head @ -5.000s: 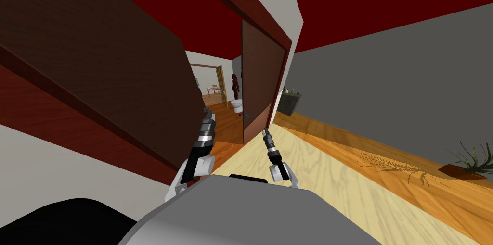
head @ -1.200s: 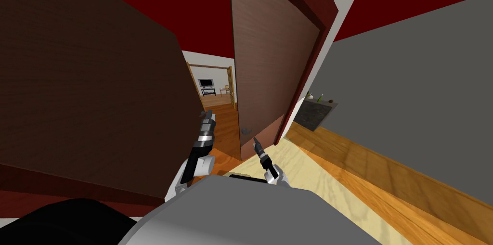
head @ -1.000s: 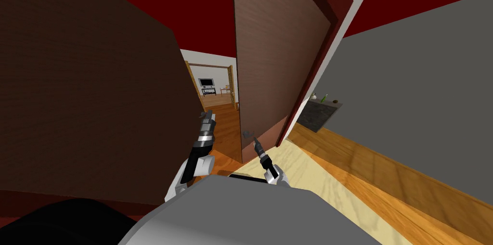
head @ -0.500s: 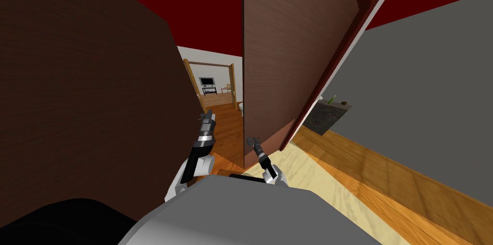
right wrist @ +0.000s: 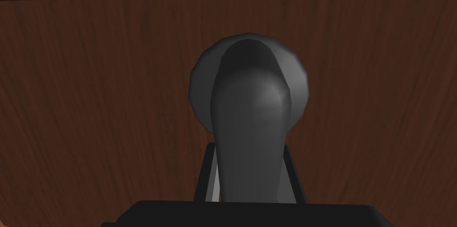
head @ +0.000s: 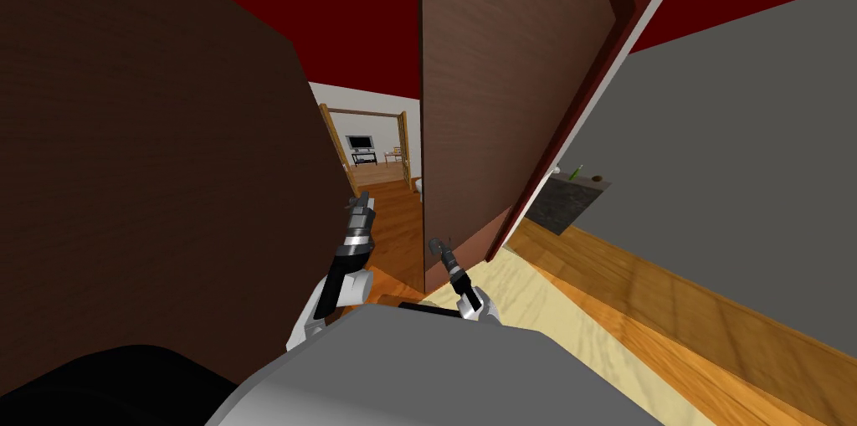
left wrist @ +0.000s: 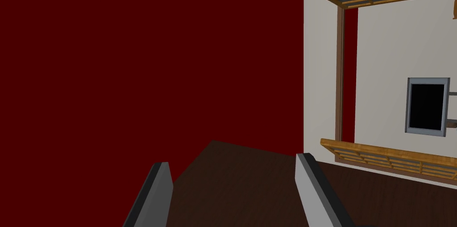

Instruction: Push the door open

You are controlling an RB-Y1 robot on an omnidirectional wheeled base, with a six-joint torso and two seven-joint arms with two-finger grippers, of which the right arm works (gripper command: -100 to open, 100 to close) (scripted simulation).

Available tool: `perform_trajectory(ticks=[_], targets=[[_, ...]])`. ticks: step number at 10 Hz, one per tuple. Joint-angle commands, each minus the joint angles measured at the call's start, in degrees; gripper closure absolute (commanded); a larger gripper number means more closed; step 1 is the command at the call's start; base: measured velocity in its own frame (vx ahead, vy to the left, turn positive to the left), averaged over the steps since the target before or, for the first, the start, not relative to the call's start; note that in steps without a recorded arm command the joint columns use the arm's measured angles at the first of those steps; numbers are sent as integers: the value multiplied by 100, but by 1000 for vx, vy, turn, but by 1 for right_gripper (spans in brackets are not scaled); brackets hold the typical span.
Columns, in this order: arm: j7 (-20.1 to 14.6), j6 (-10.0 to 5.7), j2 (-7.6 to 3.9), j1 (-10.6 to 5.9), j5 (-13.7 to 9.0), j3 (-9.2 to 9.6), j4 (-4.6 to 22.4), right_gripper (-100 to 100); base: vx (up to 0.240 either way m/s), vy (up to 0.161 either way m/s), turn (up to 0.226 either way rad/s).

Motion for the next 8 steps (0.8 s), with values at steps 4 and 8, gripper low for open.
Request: perform_trajectory(ticks=[4, 8], targets=[[77, 4, -121, 4, -86, -172, 9, 100, 79, 81, -35], [138, 7, -187, 6, -153, -305, 15, 100, 70, 48, -9]])
